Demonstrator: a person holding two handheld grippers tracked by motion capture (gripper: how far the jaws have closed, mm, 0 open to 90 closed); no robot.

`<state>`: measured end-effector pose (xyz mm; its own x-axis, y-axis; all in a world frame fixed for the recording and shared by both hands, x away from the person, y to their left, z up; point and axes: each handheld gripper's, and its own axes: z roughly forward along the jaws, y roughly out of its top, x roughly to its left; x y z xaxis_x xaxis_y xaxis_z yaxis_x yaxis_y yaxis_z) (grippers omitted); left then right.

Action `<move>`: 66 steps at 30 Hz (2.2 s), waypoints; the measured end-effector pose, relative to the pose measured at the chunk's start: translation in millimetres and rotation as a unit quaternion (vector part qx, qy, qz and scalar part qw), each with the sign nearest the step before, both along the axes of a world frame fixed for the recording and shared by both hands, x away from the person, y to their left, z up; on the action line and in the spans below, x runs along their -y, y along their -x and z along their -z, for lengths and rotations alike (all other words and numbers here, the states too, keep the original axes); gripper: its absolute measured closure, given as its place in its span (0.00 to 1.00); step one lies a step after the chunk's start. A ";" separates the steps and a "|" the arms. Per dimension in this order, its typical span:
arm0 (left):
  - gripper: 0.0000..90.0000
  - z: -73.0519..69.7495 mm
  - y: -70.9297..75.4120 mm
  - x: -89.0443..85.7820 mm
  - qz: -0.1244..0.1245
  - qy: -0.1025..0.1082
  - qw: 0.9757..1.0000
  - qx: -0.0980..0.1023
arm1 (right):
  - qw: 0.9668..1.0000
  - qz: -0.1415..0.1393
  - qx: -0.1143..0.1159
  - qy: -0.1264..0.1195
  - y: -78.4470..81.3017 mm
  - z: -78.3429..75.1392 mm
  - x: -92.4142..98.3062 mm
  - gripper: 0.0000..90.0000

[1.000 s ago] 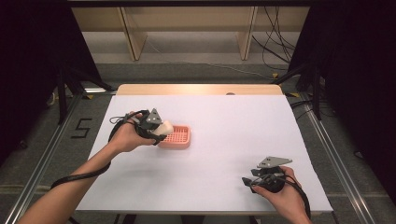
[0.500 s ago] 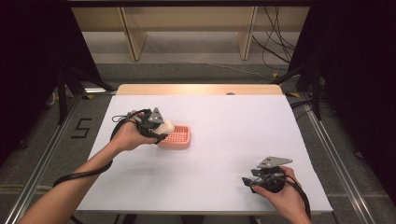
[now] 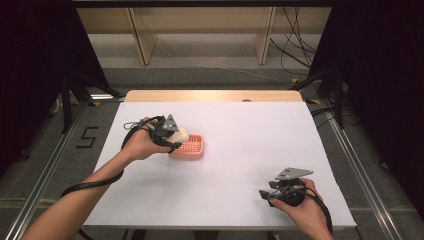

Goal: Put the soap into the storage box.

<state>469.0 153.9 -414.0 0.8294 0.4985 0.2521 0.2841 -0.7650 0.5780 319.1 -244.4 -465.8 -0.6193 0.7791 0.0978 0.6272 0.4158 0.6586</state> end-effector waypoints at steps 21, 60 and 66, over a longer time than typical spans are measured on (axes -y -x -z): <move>0.55 4.5 -9.0 5.6 0.001 -0.006 1.000 -0.003 | 1.000 0.002 0.000 0.000 -0.3 0.5 0.4 0.55; 0.55 19.3 -19.4 15.7 0.016 -0.018 1.000 -0.005 | 1.000 -0.004 -0.004 0.008 0.2 -0.8 2.1 0.55; 0.55 21.9 -19.8 16.8 0.016 -0.025 1.000 -0.008 | 1.000 -0.002 -0.006 0.007 0.7 -1.0 1.9 0.55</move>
<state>488.8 137.1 -435.9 0.8492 0.4587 0.2617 0.2682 -0.8015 0.5345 318.4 -246.3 -464.8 -0.6207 0.7782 0.0952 0.6340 0.4269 0.6448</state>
